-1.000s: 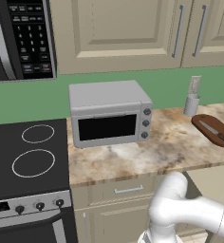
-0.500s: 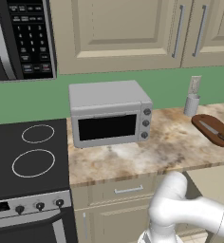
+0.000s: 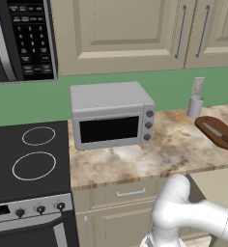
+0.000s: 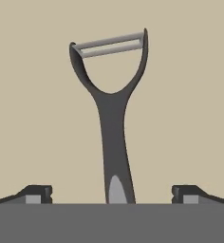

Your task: Open the drawer on the right and place the cutting tools on the cutting board.

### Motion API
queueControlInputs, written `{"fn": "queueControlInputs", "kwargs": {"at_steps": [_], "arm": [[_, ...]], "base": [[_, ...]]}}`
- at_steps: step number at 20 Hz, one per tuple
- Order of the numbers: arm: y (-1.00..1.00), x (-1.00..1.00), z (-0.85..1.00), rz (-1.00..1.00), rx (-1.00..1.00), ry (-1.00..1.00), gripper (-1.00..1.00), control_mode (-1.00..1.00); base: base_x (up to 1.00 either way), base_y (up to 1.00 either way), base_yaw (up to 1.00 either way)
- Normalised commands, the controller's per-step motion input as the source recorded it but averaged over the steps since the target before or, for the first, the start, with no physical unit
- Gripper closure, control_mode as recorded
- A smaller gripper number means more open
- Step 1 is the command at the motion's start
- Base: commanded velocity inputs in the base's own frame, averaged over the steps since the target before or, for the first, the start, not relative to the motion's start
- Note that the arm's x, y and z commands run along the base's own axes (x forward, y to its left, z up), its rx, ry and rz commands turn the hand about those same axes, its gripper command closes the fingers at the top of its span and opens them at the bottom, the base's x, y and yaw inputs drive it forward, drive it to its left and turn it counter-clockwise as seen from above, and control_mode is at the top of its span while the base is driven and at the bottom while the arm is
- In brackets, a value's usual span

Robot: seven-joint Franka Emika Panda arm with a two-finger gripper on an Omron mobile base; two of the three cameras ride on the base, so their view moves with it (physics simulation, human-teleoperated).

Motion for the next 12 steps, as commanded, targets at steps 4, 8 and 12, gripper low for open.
{"fn": "queueControlInputs", "kwargs": {"at_steps": [4, 8, 12], "arm": [[0.00, 0.03, -0.20, 0.00, 0.00, 0.00, -1.00, -1.00], [0.00, 0.02, -0.08, 0.00, 0.00, 0.00, -1.00, -1.00], [0.00, 0.00, -0.03, 0.00, 0.00, 0.00, -1.00, -1.00]], "base": [[0.00, 0.00, 0.00], [0.00, 0.00, 0.00], [0.00, 0.00, 0.00]]}}
